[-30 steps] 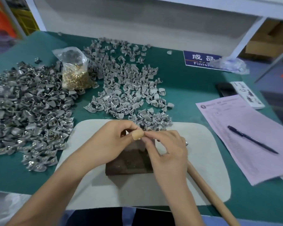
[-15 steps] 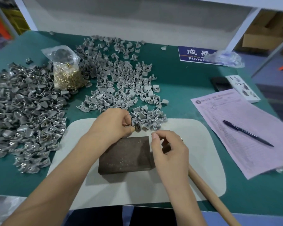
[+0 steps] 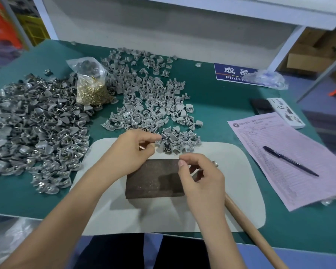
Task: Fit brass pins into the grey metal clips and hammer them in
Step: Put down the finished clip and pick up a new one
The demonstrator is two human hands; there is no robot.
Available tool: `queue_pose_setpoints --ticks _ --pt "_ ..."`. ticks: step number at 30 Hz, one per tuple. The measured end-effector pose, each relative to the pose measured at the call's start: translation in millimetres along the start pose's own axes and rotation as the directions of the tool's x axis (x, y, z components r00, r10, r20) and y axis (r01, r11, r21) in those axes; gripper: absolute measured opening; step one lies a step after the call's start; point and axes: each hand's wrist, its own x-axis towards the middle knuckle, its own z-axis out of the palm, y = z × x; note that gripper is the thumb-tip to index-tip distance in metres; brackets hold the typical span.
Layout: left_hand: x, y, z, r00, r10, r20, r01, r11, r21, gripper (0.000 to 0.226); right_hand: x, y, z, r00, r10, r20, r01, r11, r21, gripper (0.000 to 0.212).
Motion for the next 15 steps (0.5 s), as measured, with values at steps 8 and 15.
queue_pose_setpoints --ticks 8,15 --pt "-57 8 -3 0.997 -0.077 0.032 0.081 0.980 -0.183 0.013 -13 -8 5 0.999 -0.011 0.036 0.008 0.998 0.067 0.011" --pt "-59 -3 9 0.981 -0.185 -0.051 0.170 0.962 -0.215 0.012 -17 -7 14 0.997 -0.037 0.070 0.039 0.999 -0.029 0.009"
